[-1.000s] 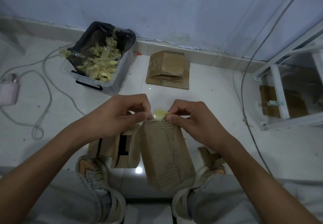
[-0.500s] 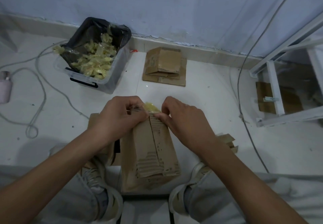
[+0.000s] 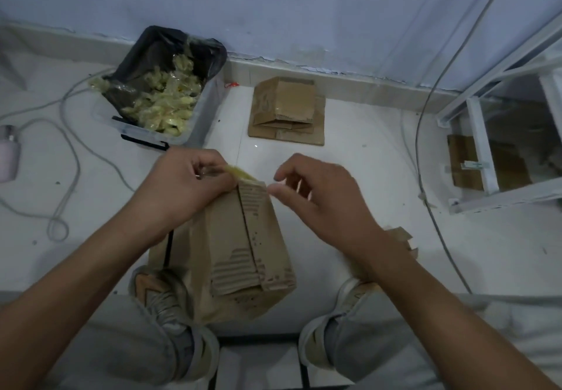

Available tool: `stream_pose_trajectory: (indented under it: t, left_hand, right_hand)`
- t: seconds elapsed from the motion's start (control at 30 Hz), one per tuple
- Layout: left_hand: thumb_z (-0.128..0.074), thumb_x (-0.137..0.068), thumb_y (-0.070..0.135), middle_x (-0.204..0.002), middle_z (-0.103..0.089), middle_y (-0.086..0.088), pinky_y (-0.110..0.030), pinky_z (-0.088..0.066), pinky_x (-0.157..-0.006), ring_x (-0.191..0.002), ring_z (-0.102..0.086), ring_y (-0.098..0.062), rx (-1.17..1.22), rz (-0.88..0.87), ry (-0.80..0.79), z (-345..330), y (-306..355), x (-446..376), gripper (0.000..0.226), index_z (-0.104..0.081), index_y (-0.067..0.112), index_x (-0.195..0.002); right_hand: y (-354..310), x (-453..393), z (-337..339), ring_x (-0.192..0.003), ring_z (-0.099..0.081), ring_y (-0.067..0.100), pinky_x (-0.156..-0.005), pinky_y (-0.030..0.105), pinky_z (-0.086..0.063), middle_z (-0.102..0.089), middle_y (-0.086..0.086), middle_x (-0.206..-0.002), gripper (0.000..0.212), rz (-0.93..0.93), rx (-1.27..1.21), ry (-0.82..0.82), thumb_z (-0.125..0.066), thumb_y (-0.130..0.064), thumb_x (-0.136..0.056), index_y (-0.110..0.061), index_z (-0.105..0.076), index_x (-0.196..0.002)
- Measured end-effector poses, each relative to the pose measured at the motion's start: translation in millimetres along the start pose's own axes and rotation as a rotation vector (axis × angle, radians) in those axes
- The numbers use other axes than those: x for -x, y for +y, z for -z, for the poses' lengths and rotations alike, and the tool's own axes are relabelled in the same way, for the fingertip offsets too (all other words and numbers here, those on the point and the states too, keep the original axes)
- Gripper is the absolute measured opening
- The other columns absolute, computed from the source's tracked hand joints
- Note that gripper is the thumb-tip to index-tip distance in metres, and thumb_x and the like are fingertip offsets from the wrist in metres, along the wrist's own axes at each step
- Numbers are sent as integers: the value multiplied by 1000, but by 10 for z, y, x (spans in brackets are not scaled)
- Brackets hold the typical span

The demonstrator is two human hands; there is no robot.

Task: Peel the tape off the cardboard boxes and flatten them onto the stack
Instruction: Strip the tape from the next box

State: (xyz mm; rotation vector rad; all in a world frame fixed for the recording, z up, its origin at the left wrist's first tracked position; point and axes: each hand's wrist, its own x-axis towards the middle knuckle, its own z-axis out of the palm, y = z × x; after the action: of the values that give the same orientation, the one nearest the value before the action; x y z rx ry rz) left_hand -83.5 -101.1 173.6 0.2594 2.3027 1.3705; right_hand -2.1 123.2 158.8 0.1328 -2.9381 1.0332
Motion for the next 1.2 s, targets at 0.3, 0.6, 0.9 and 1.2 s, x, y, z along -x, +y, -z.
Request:
stream_pose_trajectory:
  t: [0.3,0.6,0.9,1.2]
  left_hand:
    - [-77,-86,18,-70,-73,10,-25,-51,-60,-66,-66,-8,-200,-111,-13,-83,-17,85,15,-78,29,-77]
    - [-69,-95,16,-87,-79,4,-29,-59,-79,-86,-74,-14,-2,-50,-170,-90,33,68,15,-83,22,-92]
    - [-69,-98,40,-90,-78,-9,-36,-53,-78,-88,-72,-32,-15,24,-413,-39,-29,-8,29,-82,14,-99]
    - [-60,-103,27,-92,-79,9,-34,-59,-77,-83,-73,-11,-265,-121,-644,124,122,3,22,-82,29,-102]
  right_hand:
    - [90,17,-237,-74,-63,6,-69,37,-56,-67,-16,-94,16,40,51,-71,-62,-46,-101,-31,-67,-100]
    - [77,7,-172,-70,-63,12,-66,42,-56,-63,-10,-85,11,83,45,-161,-58,-28,-106,-19,-61,-100]
    - [63,74,-145,-58,-55,19,-54,47,-51,-56,-4,-83,15,154,70,-169,-43,-27,-111,-18,-48,-99]
    - [4,37,-151,-50,-42,14,-42,32,-40,-55,-2,-87,14,314,363,-92,-50,-24,-107,-15,-56,-98]
